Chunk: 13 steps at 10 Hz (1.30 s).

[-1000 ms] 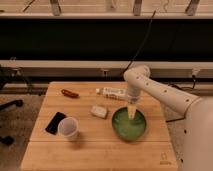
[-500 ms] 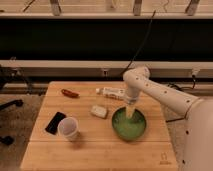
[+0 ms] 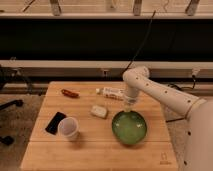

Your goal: Drag the ceramic bowl in a circle

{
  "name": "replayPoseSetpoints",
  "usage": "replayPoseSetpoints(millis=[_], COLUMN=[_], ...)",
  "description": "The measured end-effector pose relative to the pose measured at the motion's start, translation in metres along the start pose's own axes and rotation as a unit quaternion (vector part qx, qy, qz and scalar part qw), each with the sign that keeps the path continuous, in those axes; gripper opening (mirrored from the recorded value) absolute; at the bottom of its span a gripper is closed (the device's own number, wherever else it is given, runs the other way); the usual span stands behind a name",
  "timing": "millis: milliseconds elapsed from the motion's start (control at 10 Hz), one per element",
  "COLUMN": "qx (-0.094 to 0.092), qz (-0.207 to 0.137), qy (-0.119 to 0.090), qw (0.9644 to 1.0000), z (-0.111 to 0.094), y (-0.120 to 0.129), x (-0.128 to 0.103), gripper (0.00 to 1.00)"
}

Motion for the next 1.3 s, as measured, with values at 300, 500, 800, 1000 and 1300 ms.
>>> replayPoseSetpoints(millis=[300,500,800,1000,1300], qx=[-0.019,-0.029,-0.048,-0.062,-0.070], qz=[-0.015,-0.031,-0.065,-0.077,-0.074], qy=[-0.009,-0.023,-0.052,-0.064,-0.064], qw=[0.9997,0.9988,0.9953,0.9931,0.9928], z=[0.005,0.007,0.005,0.002,-0.009], y=[0.009,0.015,0.034,0.058,0.082], x=[-0.026,-0.053,-0.095,-0.099,-0.086], gripper=[0.00,0.00,0.00,0.00,0.00])
